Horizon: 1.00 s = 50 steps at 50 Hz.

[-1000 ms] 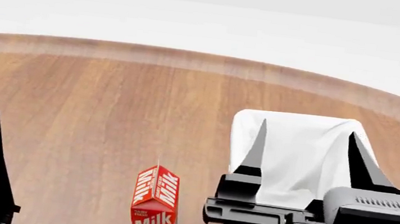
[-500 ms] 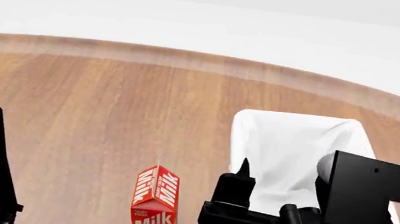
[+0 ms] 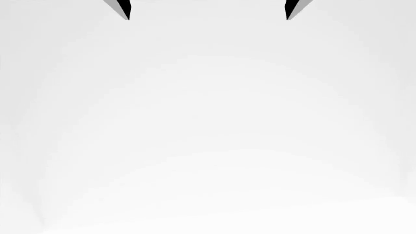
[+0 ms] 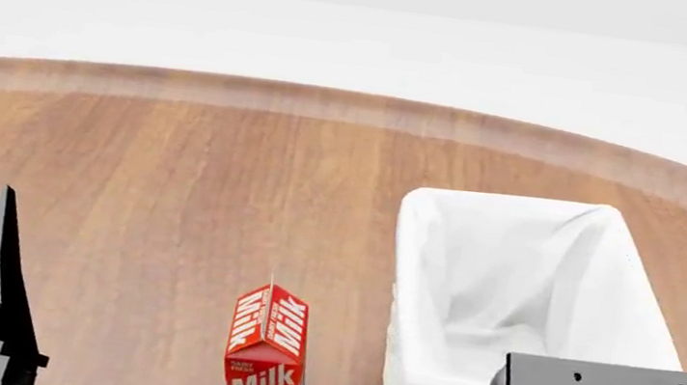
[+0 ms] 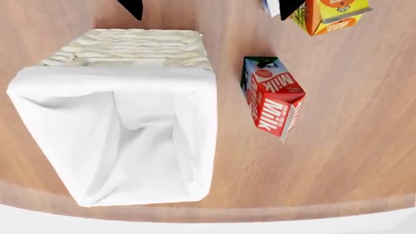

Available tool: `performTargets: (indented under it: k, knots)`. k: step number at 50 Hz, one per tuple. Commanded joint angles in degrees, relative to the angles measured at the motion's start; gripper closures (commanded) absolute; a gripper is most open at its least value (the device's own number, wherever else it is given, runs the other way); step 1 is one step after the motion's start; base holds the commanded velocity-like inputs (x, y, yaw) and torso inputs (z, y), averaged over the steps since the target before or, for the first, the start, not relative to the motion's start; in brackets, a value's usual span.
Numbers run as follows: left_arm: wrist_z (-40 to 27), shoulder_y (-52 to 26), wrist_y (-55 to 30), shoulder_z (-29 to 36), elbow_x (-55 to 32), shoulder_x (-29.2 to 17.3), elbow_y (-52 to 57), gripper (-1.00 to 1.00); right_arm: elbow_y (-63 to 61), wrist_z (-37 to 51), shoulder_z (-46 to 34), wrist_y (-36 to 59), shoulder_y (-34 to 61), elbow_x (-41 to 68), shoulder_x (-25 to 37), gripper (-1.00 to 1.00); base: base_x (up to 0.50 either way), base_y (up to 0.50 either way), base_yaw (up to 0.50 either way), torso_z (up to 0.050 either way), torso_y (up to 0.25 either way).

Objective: Pick up the alphabet soup and the tomato sauce, and put them in the basket.

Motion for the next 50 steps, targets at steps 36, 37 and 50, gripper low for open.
performTargets:
  k: [36, 37, 50]
  knots:
    - [-1.22, -0.59, -1.01, 0.67, -0.30, -0.98, 1.04, -1.00, -7.38, -6.89, -0.12, -1.36, -23.89, -6.16, 5.78, -1.00, 0.00, 0.00, 0.00, 0.000, 0.000]
    - [-1.24, -0.58, -1.01, 0.73, -0.28, -0.99, 1.05, -1.00, -7.38, -7.04, -0.10, -1.29, -24.00, -6.41, 5.79, -1.00, 0.00, 0.00, 0.00, 0.000, 0.000]
    - [-1.32, -0.34, -0.01, 1.00, -0.34, -1.14, 0.16, -1.00, -7.59, -9.55, 0.18, -0.66, -26.21, -9.24, 5.55, -1.00, 0.00, 0.00, 0.00, 0.000, 0.000]
